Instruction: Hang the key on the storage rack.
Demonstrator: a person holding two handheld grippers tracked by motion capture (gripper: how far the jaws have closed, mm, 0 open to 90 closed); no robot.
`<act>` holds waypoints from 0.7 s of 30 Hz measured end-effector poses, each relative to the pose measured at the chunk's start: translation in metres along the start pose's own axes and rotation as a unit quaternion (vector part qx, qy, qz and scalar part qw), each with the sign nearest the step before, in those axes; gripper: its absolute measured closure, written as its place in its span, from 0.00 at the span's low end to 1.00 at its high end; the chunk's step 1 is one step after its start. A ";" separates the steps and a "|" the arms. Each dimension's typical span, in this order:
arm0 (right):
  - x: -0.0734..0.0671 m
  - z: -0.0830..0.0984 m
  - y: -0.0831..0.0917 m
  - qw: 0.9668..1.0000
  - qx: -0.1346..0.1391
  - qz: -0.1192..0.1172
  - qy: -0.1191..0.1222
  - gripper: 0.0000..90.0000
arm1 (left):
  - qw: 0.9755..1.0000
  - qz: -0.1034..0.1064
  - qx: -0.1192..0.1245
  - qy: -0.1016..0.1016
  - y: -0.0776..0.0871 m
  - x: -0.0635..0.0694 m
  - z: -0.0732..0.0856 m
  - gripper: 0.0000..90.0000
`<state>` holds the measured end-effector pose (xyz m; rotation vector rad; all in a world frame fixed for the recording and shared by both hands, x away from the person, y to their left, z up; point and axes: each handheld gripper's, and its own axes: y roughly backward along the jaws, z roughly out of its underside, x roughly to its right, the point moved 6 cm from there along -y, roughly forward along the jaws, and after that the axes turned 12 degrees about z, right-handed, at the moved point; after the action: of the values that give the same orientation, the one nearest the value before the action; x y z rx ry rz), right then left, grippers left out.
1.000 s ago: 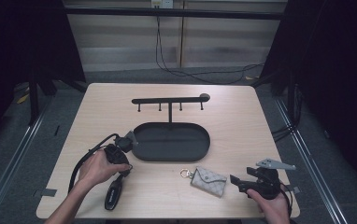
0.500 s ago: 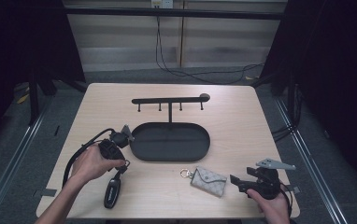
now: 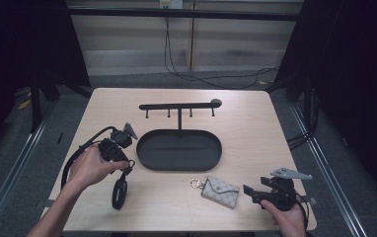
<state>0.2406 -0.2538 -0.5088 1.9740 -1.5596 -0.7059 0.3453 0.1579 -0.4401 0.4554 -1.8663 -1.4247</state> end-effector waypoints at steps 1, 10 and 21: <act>0.000 0.000 0.000 1.000 0.000 0.000 0.001 0.22 | 1.000 -0.001 -0.001 -0.001 0.001 0.000 0.000 0.79; -0.001 0.000 0.000 1.000 -0.001 0.000 0.004 0.22 | 1.000 -0.012 0.014 -0.016 0.020 0.008 -0.008 0.79; -0.001 0.000 -0.001 1.000 -0.001 0.001 0.004 0.22 | 1.000 -0.018 0.020 -0.016 0.033 0.012 -0.014 0.79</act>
<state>0.2409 -0.2531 -0.5093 1.9712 -1.5553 -0.6983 0.3522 0.1506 -0.4038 0.4911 -1.9243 -1.4285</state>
